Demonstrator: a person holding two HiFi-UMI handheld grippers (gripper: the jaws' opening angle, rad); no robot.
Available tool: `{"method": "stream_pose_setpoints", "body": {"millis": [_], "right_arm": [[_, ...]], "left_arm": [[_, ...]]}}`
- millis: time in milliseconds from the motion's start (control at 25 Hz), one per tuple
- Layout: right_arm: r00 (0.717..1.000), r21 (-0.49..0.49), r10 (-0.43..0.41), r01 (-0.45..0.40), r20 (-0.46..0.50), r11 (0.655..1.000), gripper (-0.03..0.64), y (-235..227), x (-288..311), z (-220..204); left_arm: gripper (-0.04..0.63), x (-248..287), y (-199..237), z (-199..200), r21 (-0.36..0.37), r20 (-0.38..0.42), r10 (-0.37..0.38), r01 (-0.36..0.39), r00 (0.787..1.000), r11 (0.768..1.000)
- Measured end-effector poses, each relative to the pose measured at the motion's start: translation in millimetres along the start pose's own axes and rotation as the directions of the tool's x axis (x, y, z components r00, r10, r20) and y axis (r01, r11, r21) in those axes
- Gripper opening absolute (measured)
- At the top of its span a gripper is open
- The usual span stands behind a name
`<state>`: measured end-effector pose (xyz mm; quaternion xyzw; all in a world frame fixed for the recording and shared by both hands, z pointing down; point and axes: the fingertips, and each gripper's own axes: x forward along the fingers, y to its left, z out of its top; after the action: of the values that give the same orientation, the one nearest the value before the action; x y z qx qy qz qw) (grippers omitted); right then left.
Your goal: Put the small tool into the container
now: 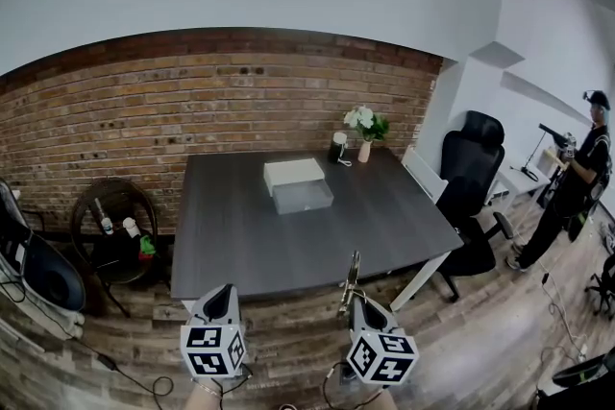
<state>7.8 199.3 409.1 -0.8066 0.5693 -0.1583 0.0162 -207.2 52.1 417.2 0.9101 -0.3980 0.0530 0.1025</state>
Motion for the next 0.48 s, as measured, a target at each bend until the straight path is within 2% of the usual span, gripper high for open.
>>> {"method": "stream_pose_setpoints", "body": {"millis": [480], "right_arm": [[0.999,-0.002,0.037,-0.038,-0.037,0.999,0.005,-69.0,71.5,18.4]], "left_arm": [[-0.005,84.5,-37.6,5.2,-0.005,-0.009,0.045,-0.046,0.999,0.999]]}}
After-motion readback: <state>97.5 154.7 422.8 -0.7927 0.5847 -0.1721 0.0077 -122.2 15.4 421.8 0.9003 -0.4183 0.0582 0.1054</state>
